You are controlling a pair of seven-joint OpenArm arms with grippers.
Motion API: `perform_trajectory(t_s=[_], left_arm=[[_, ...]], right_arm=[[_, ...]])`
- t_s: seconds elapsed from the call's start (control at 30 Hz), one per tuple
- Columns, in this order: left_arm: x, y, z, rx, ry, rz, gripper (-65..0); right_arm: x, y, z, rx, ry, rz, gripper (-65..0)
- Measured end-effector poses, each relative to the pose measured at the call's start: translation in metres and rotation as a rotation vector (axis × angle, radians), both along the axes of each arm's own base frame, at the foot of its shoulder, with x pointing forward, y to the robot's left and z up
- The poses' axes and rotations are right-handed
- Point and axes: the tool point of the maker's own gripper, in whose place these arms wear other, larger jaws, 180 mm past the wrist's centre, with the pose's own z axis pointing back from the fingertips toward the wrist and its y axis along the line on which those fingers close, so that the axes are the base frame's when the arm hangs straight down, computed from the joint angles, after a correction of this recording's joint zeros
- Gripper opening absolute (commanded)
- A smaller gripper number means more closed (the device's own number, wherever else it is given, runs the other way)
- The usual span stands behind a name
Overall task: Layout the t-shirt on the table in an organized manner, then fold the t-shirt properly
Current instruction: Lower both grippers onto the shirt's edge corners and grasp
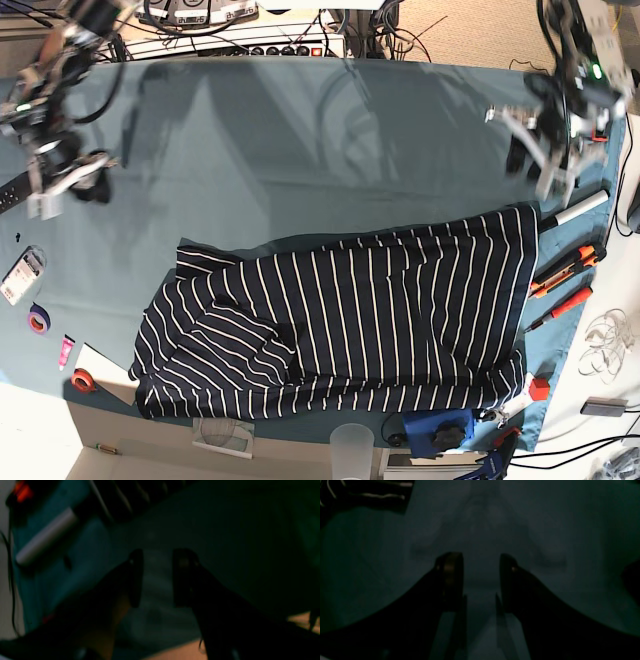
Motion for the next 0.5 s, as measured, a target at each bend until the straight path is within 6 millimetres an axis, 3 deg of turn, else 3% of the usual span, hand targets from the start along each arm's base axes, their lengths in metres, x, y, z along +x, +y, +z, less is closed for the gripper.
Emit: perform_trajectory(t_s=[0.13,0.2,0.33,0.5], left_arm=[[-0.006,0.007,-0.005,0.044,0.023,0.006,-46.6],[-0.006,0.011,-0.003,0.047,0.018,0.019,-46.6],[-0.005,0.034,0.005,0.079,-0.012,0.078,-46.6],[-0.008,0.061,0.014,0.108,-0.032,0.152,-46.6]], right_arm=[[0.016,0.025,-0.030,0.039,0.022,0.025,-40.8],[0.033,0.037,-0.039,0.090,0.004,0.023,-40.8],[0.074,0.051,-0.045,0.184,-0.029,0.029,-40.8],[0.104,0.060,-0.045,0.264,-0.015,0.020,-40.8]])
